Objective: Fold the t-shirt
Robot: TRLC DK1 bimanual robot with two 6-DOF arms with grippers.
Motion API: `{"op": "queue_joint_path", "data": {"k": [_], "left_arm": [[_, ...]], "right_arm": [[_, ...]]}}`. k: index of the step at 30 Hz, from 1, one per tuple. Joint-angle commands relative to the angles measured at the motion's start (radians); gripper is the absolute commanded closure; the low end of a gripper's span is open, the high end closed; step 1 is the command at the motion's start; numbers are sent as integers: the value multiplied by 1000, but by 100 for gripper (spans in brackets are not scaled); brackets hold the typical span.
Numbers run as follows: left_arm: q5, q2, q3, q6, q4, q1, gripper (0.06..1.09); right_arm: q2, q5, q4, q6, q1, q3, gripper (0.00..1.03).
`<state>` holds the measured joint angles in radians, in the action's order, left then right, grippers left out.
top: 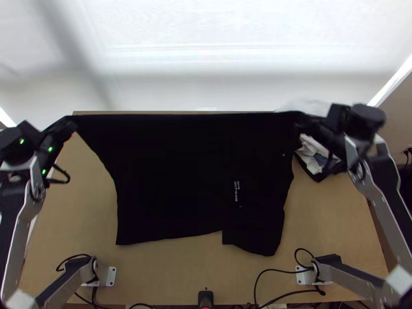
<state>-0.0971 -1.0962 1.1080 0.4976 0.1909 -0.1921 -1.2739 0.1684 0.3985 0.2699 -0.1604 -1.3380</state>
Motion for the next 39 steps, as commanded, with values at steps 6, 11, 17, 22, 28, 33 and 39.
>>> {"op": "queue_joint_path", "data": {"k": [6,11,17,22,28,33,39], "left_arm": [[8,-271,119,15,-107,-3,105],[13,-422,184,19,-100,3,105],[13,-577,293,36,15,6,105],[13,-660,355,53,64,16,105],[11,-780,481,64,151,20,105],[11,-878,581,64,255,33,105],[11,-1019,742,62,458,29,105]], "right_arm": [[-229,-21,-110,22,18,-127,100],[-349,-20,-115,42,10,-153,100],[-516,-3,37,75,2,-280,100],[-590,-3,20,97,1,-317,100],[-703,-4,49,123,-24,-406,100],[-815,-7,131,155,-47,-521,100],[-935,-7,252,204,-51,-676,100]]}}
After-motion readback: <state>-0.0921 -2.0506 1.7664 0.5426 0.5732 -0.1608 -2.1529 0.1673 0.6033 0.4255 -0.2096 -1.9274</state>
